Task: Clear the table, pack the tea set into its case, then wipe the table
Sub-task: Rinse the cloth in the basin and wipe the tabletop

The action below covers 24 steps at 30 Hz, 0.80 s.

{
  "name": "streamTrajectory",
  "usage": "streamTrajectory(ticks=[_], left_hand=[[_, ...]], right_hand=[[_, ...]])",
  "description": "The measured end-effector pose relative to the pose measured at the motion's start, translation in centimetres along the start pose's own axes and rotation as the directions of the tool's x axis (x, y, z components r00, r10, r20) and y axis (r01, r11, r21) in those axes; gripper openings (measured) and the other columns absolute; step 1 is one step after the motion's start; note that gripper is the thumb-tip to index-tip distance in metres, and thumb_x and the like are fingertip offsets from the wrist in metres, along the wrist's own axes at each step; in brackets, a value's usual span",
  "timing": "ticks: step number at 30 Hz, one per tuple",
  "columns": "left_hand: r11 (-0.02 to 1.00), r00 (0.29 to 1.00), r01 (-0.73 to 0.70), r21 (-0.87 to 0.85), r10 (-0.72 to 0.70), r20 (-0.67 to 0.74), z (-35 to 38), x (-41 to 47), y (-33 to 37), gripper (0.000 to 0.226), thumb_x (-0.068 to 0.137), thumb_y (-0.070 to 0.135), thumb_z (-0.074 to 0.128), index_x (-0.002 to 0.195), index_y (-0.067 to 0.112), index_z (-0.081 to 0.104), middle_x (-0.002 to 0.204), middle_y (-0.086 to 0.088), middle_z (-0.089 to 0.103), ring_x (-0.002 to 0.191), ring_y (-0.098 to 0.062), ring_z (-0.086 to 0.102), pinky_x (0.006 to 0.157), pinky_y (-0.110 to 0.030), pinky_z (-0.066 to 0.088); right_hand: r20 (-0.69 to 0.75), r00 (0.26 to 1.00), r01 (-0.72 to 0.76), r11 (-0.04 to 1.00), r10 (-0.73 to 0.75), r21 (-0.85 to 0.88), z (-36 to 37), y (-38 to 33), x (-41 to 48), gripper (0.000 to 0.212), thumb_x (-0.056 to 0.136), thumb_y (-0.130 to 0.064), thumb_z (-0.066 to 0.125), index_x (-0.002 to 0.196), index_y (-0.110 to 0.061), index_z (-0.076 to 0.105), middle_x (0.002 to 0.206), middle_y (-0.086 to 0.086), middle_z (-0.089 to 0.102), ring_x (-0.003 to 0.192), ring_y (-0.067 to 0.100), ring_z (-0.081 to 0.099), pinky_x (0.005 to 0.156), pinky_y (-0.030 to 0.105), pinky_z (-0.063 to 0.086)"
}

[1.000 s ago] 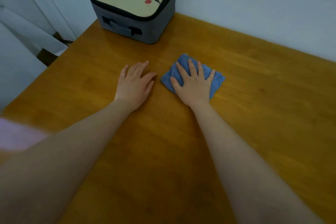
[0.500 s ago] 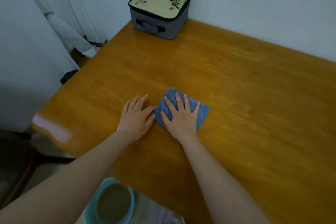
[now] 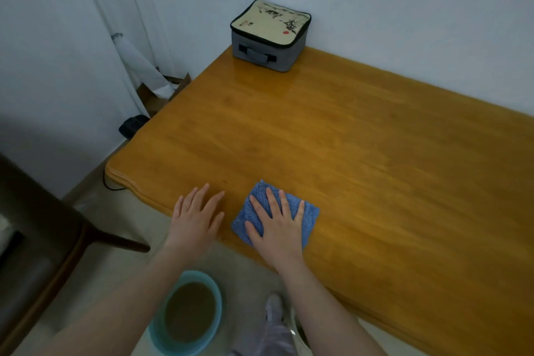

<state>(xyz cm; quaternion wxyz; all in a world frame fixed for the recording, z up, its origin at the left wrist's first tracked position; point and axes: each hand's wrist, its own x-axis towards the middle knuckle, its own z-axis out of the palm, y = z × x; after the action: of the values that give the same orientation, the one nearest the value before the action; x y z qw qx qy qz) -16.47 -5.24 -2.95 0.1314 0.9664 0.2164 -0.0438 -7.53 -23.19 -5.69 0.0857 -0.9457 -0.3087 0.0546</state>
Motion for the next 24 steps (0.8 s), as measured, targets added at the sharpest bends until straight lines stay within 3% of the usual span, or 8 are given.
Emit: streamTrajectory(ticks=[7,11,18,24], left_hand=[[1.000,0.997,0.018,0.017,-0.019,0.073,1.6,-2.6,1.1,0.056,0.095,0.059,0.017,0.149,0.045,0.020,0.161,-0.003,0.015,0.148,-0.026,0.010,0.119,-0.045,0.007],[1.000,0.997,-0.017,0.003,0.017,0.075,2.0,-2.9,2.6,0.071,0.084,0.062,0.000,0.150,0.044,0.020,0.161,-0.004,0.015,0.148,-0.027,0.009,0.118,-0.046,0.004],[1.000,0.999,-0.021,0.008,0.020,0.042,2.9,-2.1,7.0,0.059,0.091,0.056,0.015,0.145,0.043,0.034,0.156,-0.006,0.029,0.144,-0.029,0.024,0.116,-0.048,0.016],[0.999,0.999,-0.023,0.036,0.021,0.048,3.7,-0.2,11.3,0.057,0.092,0.054,0.018,0.145,0.043,0.034,0.154,-0.007,0.034,0.141,-0.030,0.030,0.115,-0.050,0.021]], right_hand=[[0.004,1.000,0.026,0.999,-0.026,-0.028,-0.7,3.8,-5.7,0.058,0.095,-0.065,0.028,0.148,-0.042,0.034,0.159,-0.005,0.027,0.147,0.025,0.021,0.110,0.066,0.013],[0.019,1.000,0.008,0.999,-0.007,-0.036,-1.4,6.6,-8.0,0.057,0.096,-0.066,0.027,0.148,-0.043,0.031,0.159,-0.006,0.025,0.147,0.024,0.022,0.111,0.064,0.013],[0.084,0.996,-0.018,0.999,0.021,-0.034,-2.4,8.9,-9.0,0.059,0.093,-0.069,0.031,0.147,-0.045,0.034,0.158,-0.007,0.028,0.146,0.023,0.024,0.109,0.064,0.014],[0.077,0.997,0.008,1.000,-0.007,-0.015,-2.9,10.3,-7.1,0.060,0.092,-0.071,0.029,0.147,-0.046,0.033,0.158,-0.006,0.029,0.146,0.023,0.023,0.109,0.065,0.012]])
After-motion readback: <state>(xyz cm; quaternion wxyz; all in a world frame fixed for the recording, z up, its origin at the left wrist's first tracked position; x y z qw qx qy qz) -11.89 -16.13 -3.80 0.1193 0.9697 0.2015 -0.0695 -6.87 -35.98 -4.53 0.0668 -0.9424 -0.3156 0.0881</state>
